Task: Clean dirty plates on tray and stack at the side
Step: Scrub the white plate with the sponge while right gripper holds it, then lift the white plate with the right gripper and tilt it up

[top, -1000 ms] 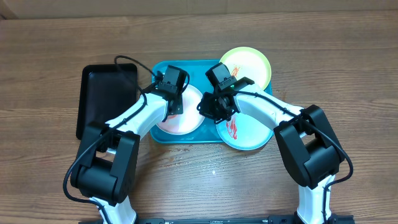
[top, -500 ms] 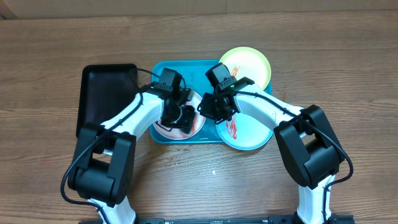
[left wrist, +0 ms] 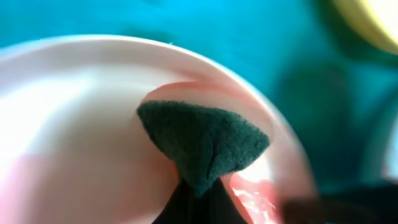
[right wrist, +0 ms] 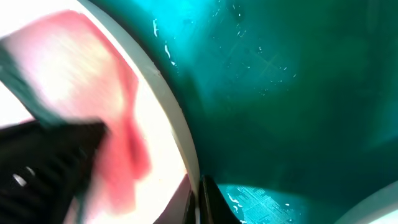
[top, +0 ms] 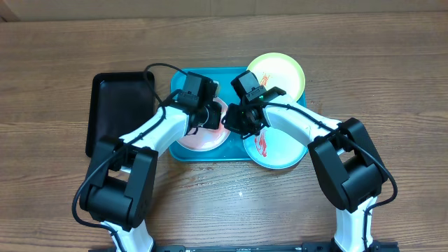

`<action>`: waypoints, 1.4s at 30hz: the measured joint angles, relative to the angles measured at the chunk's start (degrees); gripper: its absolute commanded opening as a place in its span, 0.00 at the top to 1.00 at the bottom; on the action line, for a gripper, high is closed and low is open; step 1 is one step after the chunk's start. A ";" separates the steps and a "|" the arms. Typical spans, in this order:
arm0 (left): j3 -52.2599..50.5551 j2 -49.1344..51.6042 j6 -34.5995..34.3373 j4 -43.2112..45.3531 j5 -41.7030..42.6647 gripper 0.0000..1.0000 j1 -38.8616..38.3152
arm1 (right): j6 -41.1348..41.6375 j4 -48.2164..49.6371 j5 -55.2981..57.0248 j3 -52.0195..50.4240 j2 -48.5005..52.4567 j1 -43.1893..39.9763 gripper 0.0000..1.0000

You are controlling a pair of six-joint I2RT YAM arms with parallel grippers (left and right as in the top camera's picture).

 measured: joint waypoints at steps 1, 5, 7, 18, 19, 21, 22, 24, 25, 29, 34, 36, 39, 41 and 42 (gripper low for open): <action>0.09 0.00 -0.22 0.02 -2.56 0.96 -0.07 | 0.04 0.02 -0.02 0.00 0.00 0.00 0.96; 0.28 0.00 -1.49 -0.68 -11.45 0.96 0.28 | -0.20 0.02 -0.02 0.00 0.00 0.00 0.96; 0.55 -0.02 -2.69 -2.91 -14.01 0.96 0.66 | -0.85 0.00 -0.04 0.00 0.00 0.02 0.96; 8.07 -0.76 -6.03 -27.30 -2.78 0.96 3.89 | -11.28 -0.55 0.02 0.00 0.02 0.04 0.96; 10.40 -0.76 -5.99 -30.03 -1.05 0.96 4.35 | -11.89 -1.07 0.02 0.02 0.02 0.04 0.96; 15.06 -0.79 -5.97 -33.42 0.94 0.96 5.05 | -13.29 -3.74 0.09 0.83 0.02 0.04 0.96; 17.46 -0.81 -5.97 -34.67 1.70 0.96 5.35 | -13.79 -5.14 0.39 1.40 0.02 0.04 0.96; 22.49 -1.09 -5.97 -37.20 2.93 0.96 6.19 | -14.73 -8.72 1.09 3.19 0.00 0.04 0.96; 24.63 -1.42 -5.97 -38.23 3.37 0.96 6.78 | -15.15 -10.36 1.49 4.28 0.00 0.04 0.96; 29.03 -2.58 -5.97 -40.00 4.35 0.96 9.01 | -16.33 -16.57 4.70 9.38 -0.68 0.22 0.96; 29.51 -2.64 -5.97 -41.11 4.61 0.96 11.08 | -16.65 -25.49 12.96 15.52 -4.66 0.39 0.96; 29.51 -2.64 -5.97 -41.22 4.61 0.96 11.37 | -16.57 -29.20 18.21 17.62 -7.15 0.42 0.96; 29.51 -2.64 -5.97 -41.22 4.59 0.96 11.30 | -16.46 -33.14 25.97 20.37 -10.10 0.44 0.96; 29.51 -2.64 -5.97 -41.20 4.59 0.96 11.30 | -16.33 -34.75 30.60 21.77 -11.10 0.57 0.96; 29.51 -2.64 -5.97 -41.22 4.59 0.96 11.30 | -16.28 -35.28 32.63 22.23 -11.30 0.72 0.96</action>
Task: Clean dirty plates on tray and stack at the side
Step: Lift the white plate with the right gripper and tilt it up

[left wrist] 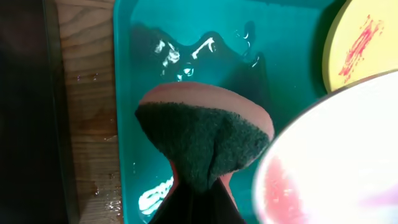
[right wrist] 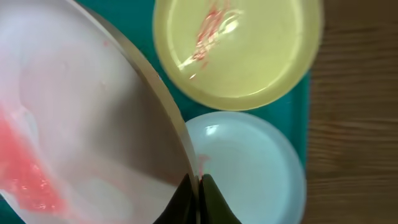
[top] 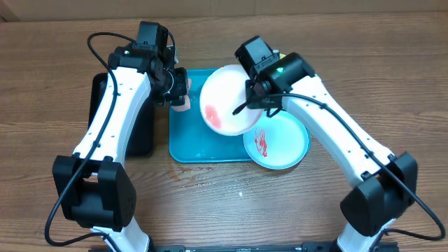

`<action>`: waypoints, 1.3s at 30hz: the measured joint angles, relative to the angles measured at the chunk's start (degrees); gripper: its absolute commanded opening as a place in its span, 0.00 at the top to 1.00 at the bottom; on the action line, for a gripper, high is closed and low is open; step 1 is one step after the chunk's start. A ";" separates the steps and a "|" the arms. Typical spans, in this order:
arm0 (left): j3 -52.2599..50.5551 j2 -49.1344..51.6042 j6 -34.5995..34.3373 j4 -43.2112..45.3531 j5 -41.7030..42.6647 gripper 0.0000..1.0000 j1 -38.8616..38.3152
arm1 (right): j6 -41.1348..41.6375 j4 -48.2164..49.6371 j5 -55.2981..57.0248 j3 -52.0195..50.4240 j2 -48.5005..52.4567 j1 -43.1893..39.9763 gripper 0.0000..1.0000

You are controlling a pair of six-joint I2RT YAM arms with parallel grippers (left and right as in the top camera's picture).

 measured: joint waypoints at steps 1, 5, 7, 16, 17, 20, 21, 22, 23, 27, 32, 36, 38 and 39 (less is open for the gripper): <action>0.00 0.00 0.00 0.00 0.00 0.96 0.00 | 0.00 -0.24 1.73 0.26 -0.09 0.20 0.96; 0.00 0.00 0.00 0.00 0.00 0.96 0.00 | 1.18 -2.03 11.13 0.42 -0.07 3.15 0.96; 0.00 0.00 0.00 -0.02 0.00 0.96 0.00 | 2.91 -3.28 17.68 0.42 -0.07 5.97 0.96; 0.00 0.00 -0.02 -1.29 0.00 0.96 0.00 | 12.55 -7.89 38.95 0.42 -0.07 16.83 0.96; 0.00 0.00 -0.04 -1.27 0.00 0.96 0.00 | 13.81 -8.70 40.61 0.42 -0.07 17.40 0.96; 0.00 0.00 -0.28 -1.27 0.00 0.96 0.00 | 17.66 -11.19 46.31 0.42 -0.07 18.60 0.96; 0.00 0.00 -0.28 -1.27 0.00 0.96 0.00 | 18.71 -11.58 48.17 0.42 -0.07 18.86 0.96; 0.00 0.00 -0.28 -1.29 0.00 0.96 0.00 | 19.50 -11.80 49.57 0.42 -0.07 19.08 0.96; 0.00 0.00 -0.28 -1.29 0.00 0.96 0.00 | 20.22 -11.80 50.99 0.42 -0.07 19.17 0.96; 0.00 0.00 -0.31 -1.29 0.00 0.96 0.00 | 21.70 -11.85 54.27 0.42 -0.07 19.39 0.96; 0.00 0.00 -0.31 -1.29 0.00 0.96 0.00 | 22.56 -11.85 57.57 0.42 -0.07 19.50 0.96; 0.00 0.00 -0.31 -1.31 0.00 0.96 0.00 | 22.97 -11.82 60.00 0.42 -0.07 19.47 0.96; 0.00 0.00 -0.35 -1.29 0.00 0.96 0.00 | 23.04 -11.78 60.96 0.42 -0.15 19.50 0.96; 0.00 0.00 -0.42 -1.29 0.00 0.96 0.00 | 23.15 -11.76 61.24 0.42 -0.20 19.47 0.96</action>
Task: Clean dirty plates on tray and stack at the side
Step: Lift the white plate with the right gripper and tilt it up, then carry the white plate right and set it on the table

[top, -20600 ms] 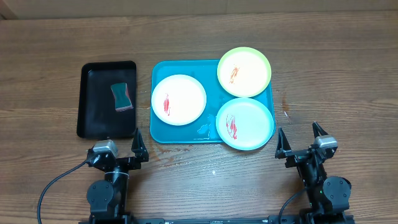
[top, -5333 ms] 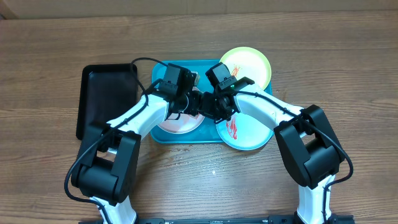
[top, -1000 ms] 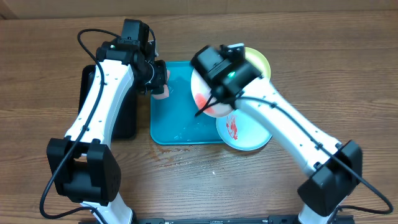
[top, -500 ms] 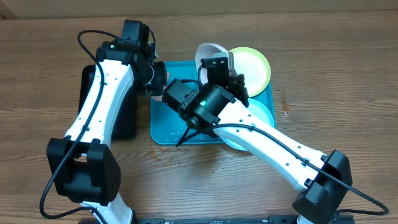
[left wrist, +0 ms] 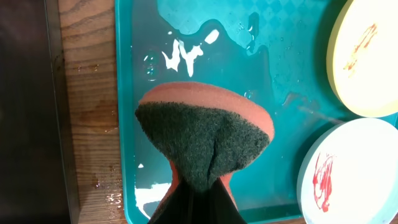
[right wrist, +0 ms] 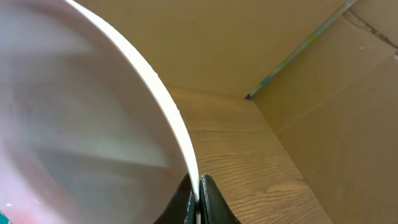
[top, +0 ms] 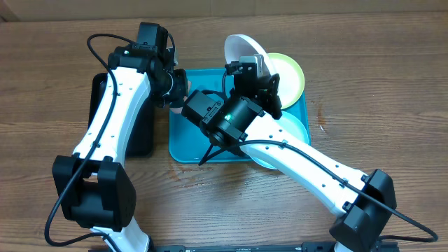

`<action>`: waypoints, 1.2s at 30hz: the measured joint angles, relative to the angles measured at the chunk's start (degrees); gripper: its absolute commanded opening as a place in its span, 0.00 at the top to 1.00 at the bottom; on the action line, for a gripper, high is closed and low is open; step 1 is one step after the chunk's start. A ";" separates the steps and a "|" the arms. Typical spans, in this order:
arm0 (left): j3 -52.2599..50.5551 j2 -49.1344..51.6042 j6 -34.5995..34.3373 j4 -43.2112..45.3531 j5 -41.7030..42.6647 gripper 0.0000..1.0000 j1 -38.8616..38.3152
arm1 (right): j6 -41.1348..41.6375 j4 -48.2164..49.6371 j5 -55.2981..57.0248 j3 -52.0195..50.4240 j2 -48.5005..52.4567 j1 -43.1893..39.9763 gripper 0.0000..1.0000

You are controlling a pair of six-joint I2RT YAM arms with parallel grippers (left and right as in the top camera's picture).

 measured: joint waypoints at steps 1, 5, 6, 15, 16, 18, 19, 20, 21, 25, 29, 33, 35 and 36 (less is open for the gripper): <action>0.00 0.00 -0.04 0.00 0.00 0.96 0.00 | 0.28 -0.02 0.24 0.00 -0.15 0.00 0.96; 0.00 0.00 -0.04 0.00 0.00 0.96 0.00 | 2.08 -0.04 0.57 0.11 -1.16 0.02 0.96; 0.00 0.00 -0.04 0.00 0.00 0.96 0.00 | 2.67 0.00 0.37 0.13 -1.42 0.02 0.96; 0.00 0.00 -0.07 0.00 0.00 0.96 0.00 | 5.44 1.27 -16.48 0.22 -1.90 -3.08 0.96; 0.00 0.00 -0.07 0.00 0.00 0.96 0.00 | 4.61 2.16 -20.24 0.22 -1.90 -4.61 0.96; 0.00 0.00 -0.04 0.02 0.00 0.96 0.00 | 1.88 4.81 -28.48 0.22 -1.90 -8.66 0.96; 0.00 0.00 -0.07 0.00 0.00 0.96 0.00 | 0.15 6.05 -32.20 0.24 -1.90 -10.71 0.96; 0.00 0.00 -0.07 0.02 0.00 0.96 0.00 | -1.79 7.34 -36.04 0.22 -1.90 -12.87 0.96; 0.00 0.00 -0.07 0.00 0.00 0.96 0.00 | -3.72 8.52 -40.04 0.24 -1.90 -15.10 0.96; 0.00 0.00 -0.07 0.00 0.00 0.96 0.00 | -12.02 12.66 -58.86 0.24 -1.90 -25.31 0.96; 0.00 0.00 -0.04 0.00 0.00 0.96 0.00 | -17.92 12.68 -74.25 0.24 -1.90 -35.39 0.96; 0.00 0.00 -0.07 0.00 0.00 0.96 0.00 | -21.09 10.10 -82.51 0.24 -1.90 -46.05 0.96; 0.00 0.00 -0.07 0.02 0.00 0.96 0.00 | -21.90 9.35 -84.24 0.20 -1.90 -51.47 0.96; 0.00 0.00 -0.07 0.02 0.00 0.96 0.00 | -22.14 9.40 -84.50 0.09 -1.90 -53.51 0.96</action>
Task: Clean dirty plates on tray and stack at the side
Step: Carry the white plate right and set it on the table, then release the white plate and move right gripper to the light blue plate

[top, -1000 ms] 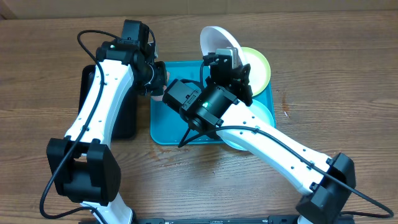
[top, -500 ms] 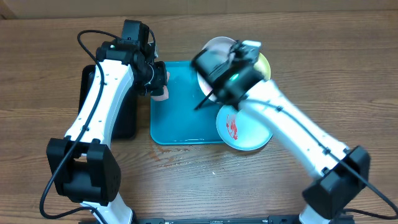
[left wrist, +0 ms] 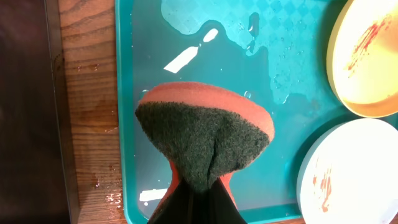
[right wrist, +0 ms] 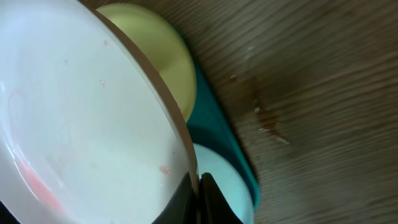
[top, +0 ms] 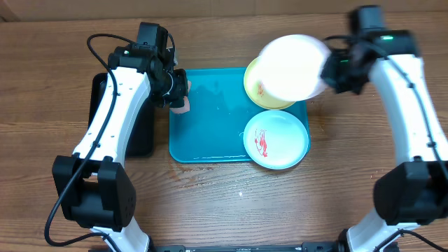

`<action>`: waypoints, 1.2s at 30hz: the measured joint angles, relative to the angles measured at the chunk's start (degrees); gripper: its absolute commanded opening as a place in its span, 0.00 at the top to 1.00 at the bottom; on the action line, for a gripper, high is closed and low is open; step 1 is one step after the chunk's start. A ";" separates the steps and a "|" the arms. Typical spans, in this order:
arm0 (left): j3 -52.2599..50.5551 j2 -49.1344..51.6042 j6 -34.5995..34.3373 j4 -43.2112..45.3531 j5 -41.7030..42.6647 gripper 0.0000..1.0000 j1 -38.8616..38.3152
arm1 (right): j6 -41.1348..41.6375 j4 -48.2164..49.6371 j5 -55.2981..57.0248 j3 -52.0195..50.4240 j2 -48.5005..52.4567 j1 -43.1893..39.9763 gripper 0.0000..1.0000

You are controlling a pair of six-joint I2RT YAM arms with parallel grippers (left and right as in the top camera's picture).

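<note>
My right gripper (top: 327,70) is shut on the rim of a white plate (top: 294,66) and holds it in the air over the tray's far right corner; faint pink traces show on the plate (right wrist: 81,124). A yellow plate (top: 260,94) with red smears lies partly hidden beneath it. A light blue plate (top: 276,140) with a red smear lies at the tray's near right. My left gripper (left wrist: 196,186) is shut on an orange and green sponge (left wrist: 205,137) above the left edge of the wet teal tray (top: 210,126).
A black tray (top: 143,133) lies on the wooden table left of the teal tray, partly under my left arm. Water drops mark the wood between the two trays (left wrist: 93,93). Bare wood lies right of the teal tray (right wrist: 311,93).
My right arm was reaching across the tray with the white plate at the tray's far edge; now it is on the right, the plate over the yellow one. The left gripper has not moved.
First both grippers were low on the tray, the sponge on the red-smeared white plate and my right gripper on its rim. Then the plate hung tilted above the tray and the sponge was at the tray's left edge. The plate then stood at the far edge, now at the right.
</note>
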 measured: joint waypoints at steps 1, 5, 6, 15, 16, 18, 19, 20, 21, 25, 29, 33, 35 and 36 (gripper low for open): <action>0.00 0.00 0.00 0.00 0.00 0.96 0.00 | -0.26 0.20 -0.37 -0.42 -0.02 -2.43 0.96; 0.00 0.00 0.00 -0.02 0.00 0.96 0.00 | -0.61 2.62 -1.20 -5.95 -0.33 -10.60 0.96; 0.00 0.00 0.00 0.00 0.00 0.96 0.00 | -0.59 3.45 -1.20 -7.52 -0.31 -11.91 0.96; 0.00 0.00 0.00 -0.02 -0.04 0.96 0.00 | -0.11 15.58 -0.70 -25.05 -0.33 -18.34 0.96; 0.00 0.00 0.00 0.00 -0.04 0.96 0.00 | 0.00 16.46 -0.04 -26.45 -0.33 -18.34 0.96; 0.00 0.00 0.00 -0.02 -0.07 0.96 0.00 | 0.70 17.90 1.25 -28.65 -0.33 -18.34 0.96; 0.00 0.00 0.00 -0.02 -0.07 0.96 0.00 | 0.96 18.45 1.97 -29.44 -0.33 -18.34 0.96; 0.00 0.00 0.00 -0.02 -0.04 0.96 0.00 | 1.25 18.67 2.60 -30.08 -0.33 -18.34 0.96; 0.00 0.00 0.00 -0.02 -0.04 0.96 0.00 | 1.40 18.86 3.04 -30.49 -0.33 -18.34 0.86; 0.00 0.00 0.00 -0.02 -0.04 0.96 -0.02 | 2.19 17.79 3.08 -30.32 -0.33 -18.34 0.57; 0.00 0.00 0.02 -0.07 -0.22 0.96 -0.37 | 0.46 10.71 0.44 -26.82 -0.33 -18.34 0.50; 0.00 0.00 0.00 -0.04 -0.22 0.96 -1.01 | -3.87 2.78 -5.16 -18.95 -0.33 -17.90 0.49; 0.00 0.00 0.00 -0.04 -0.24 0.96 -1.42 | -6.38 0.26 -7.87 -16.44 -0.46 -16.83 0.48; 0.00 0.00 0.02 -0.02 -0.44 0.96 -1.64 | -7.72 -0.72 -9.03 -15.78 -0.61 -15.76 0.48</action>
